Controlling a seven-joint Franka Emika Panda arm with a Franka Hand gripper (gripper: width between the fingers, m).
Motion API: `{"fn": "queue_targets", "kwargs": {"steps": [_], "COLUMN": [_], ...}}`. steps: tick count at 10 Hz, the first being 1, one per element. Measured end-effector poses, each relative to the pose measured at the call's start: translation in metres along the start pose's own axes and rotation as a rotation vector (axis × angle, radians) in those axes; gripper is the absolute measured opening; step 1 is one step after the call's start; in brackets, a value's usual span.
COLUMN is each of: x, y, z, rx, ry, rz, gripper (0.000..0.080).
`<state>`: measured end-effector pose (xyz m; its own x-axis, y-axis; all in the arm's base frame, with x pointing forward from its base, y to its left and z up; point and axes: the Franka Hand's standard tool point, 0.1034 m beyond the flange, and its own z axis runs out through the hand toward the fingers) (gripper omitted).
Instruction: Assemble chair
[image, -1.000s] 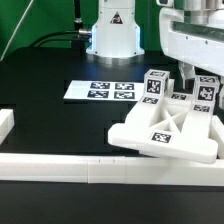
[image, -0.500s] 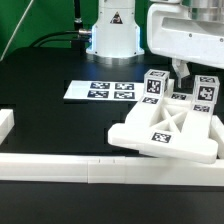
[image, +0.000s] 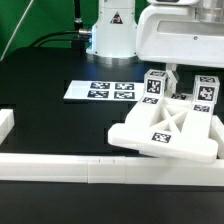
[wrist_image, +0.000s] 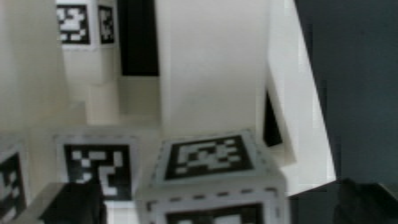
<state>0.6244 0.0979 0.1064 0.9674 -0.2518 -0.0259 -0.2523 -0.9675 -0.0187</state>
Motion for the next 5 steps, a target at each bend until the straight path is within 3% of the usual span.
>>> {"fn": "queue_targets", "kwargs": {"steps": [3, 5], "x": [0.0007, 0.001], "y": [0.0013, 0.0018], "z": [0.0006, 0.0007], "rx": [0.0, 0.0], "ry": [0.001, 0.002], "rz": [-0.201, -0.184], "gripper": [0.0649, 0.039]}}
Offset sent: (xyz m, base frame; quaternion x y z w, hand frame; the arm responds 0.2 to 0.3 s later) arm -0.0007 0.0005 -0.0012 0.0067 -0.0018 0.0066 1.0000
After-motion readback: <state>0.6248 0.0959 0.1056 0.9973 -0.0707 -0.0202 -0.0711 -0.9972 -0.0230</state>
